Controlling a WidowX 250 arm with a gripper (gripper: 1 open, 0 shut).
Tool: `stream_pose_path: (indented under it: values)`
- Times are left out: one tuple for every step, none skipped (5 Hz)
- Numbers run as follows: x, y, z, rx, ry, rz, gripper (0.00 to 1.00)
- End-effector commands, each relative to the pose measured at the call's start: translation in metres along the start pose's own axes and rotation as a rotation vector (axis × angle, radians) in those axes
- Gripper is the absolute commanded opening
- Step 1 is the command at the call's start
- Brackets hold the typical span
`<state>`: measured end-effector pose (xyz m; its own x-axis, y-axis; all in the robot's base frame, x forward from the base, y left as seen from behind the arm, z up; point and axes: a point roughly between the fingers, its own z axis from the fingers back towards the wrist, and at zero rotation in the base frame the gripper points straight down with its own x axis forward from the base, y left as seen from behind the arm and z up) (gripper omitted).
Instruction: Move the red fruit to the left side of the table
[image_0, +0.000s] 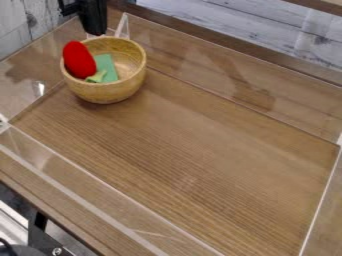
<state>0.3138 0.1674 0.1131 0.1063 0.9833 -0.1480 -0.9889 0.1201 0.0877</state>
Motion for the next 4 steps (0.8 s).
stream_pose_path:
  values:
    - [-0.0086,-0.0048,0.0419,-0.101,-0.073,-0.015,0.00]
    - [-0.0130,-0.0072,0.0413,-0.102,-0.072,-0.018,0.00]
    - [-0.0138,-0.0077,0.0381,-0.092,-0.081,-0.018,1.00]
    - [-0.0146,-0.0083,0.0342,-0.082,-0.092,-0.018,1.00]
